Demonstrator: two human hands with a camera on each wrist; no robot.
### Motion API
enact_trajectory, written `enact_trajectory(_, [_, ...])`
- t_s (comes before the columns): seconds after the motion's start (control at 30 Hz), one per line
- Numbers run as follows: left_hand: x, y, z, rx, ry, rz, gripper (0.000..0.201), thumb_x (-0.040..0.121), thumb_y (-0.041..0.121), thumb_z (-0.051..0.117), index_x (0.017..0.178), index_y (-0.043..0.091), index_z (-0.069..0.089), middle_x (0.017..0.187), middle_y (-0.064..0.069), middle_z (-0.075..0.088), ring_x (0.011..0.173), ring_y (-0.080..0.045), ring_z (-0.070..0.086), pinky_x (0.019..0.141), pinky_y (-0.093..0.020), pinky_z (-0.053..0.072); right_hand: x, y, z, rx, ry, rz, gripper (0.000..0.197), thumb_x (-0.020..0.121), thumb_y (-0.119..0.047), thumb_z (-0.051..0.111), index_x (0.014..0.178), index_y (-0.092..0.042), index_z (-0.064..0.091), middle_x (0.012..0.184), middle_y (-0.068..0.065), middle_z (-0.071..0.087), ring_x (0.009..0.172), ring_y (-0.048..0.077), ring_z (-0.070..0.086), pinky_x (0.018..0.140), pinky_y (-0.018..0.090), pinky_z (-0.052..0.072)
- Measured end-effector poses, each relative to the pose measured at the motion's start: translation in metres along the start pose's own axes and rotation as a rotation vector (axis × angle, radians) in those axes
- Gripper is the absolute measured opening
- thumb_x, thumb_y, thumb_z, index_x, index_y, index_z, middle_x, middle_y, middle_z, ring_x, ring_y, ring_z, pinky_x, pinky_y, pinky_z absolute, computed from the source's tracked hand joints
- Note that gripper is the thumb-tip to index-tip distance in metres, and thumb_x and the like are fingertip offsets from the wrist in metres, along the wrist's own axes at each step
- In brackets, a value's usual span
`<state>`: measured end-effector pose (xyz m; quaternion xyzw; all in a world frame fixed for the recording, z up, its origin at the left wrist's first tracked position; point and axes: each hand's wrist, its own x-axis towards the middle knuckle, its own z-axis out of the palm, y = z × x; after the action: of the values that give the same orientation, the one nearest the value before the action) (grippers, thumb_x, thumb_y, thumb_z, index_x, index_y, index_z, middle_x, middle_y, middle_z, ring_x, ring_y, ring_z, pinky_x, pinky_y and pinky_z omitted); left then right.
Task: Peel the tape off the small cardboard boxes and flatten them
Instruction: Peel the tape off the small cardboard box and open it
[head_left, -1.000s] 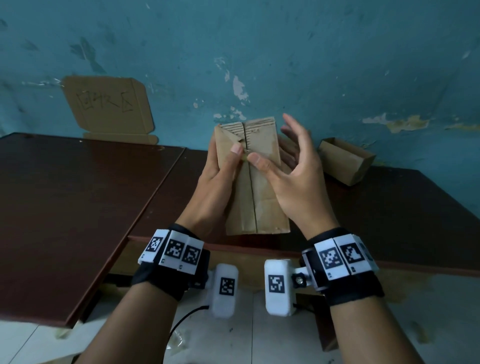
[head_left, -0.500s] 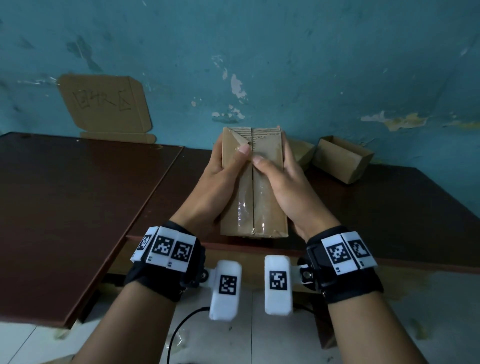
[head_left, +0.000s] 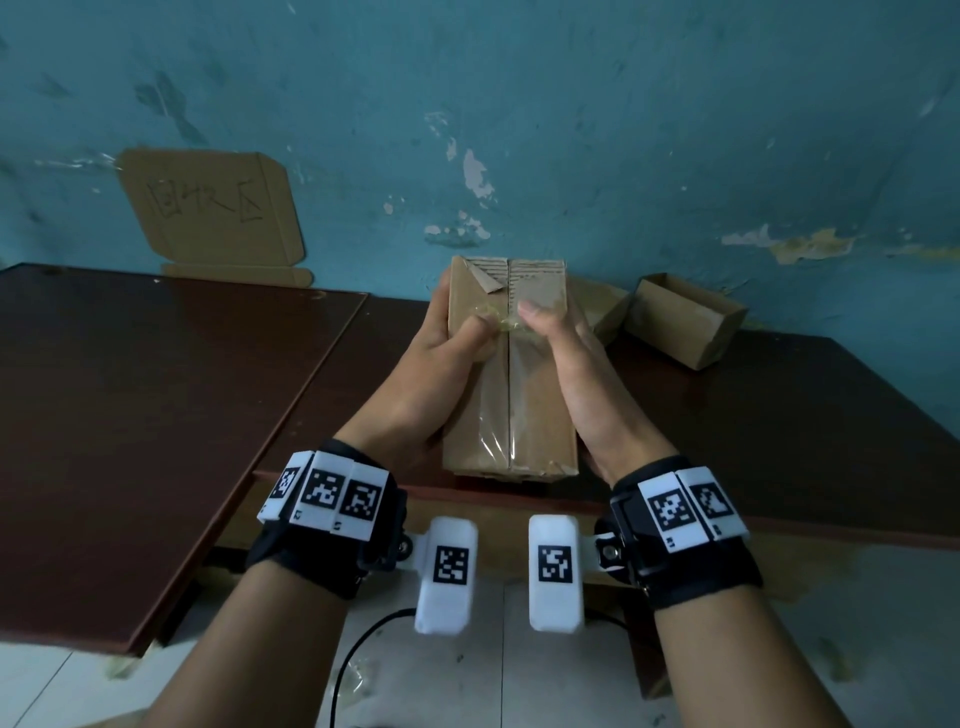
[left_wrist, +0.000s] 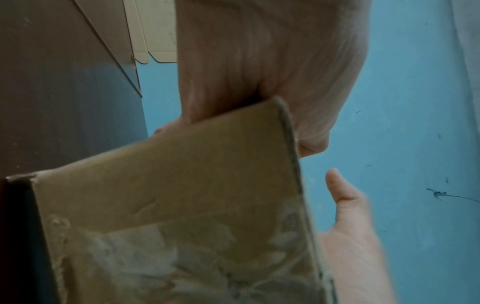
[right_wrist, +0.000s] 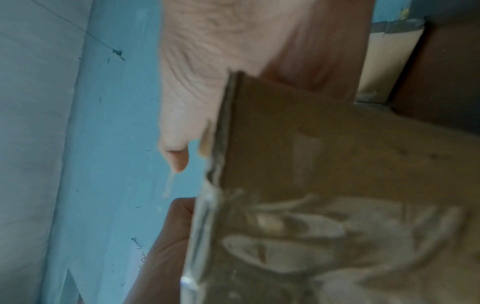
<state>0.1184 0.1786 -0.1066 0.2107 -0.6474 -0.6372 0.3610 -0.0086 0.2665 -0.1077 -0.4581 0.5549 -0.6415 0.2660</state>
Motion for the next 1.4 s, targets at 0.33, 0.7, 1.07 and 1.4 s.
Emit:
enact_trajectory(0.33, [-0.006,0.008,0.004,-0.065,-0.032,-0.047,0.051,0.111,0.055,0.050,0.156,0.031,0.048,0.136,0.001,0.072,0.115,-0.013,0.077,0.088,-0.032,0.065,0.004,0.007,-0.006,-0.067,0.005,0.040,0.041,0.112,-0.019,0.056,0.152,-0.027,0.053,0.128,-0.007,0.077,0.119,0.007,0.074,0.103,0.031,0.060])
enact_trajectory(0.7, [-0.001,0.000,-0.002,-0.061,-0.062,-0.027,0.052,0.113,0.024,0.053,0.163,0.032,0.039,0.138,-0.001,0.072,0.120,-0.021,0.075,0.092,-0.036,0.065,0.000,0.003,-0.003,0.054,-0.007,0.118,0.051,0.105,-0.051,0.064,0.152,-0.030,0.057,0.137,-0.001,0.076,0.128,0.021,0.073,0.115,0.055,0.055])
enact_trajectory(1.07, [0.001,-0.007,-0.010,-0.042,-0.125,-0.025,0.068,0.109,0.013,0.057,0.167,0.033,0.029,0.138,-0.005,0.070,0.117,-0.023,0.076,0.088,-0.032,0.064,-0.001,0.004,-0.009,0.034,0.003,0.192,0.042,0.107,-0.023,0.066,0.146,-0.022,0.049,0.106,-0.006,0.078,0.092,0.003,0.080,0.076,0.028,0.066])
enact_trajectory(1.4, [0.006,-0.014,-0.002,-0.111,-0.062,-0.037,0.054,0.111,0.045,0.054,0.162,0.038,0.038,0.143,0.000,0.071,0.126,-0.025,0.073,0.107,-0.056,0.058,0.002,0.013,0.005,0.093,0.235,0.095,0.084,0.073,-0.071,0.091,0.136,-0.029,0.056,0.142,0.003,0.069,0.127,0.020,0.073,0.105,0.054,0.062])
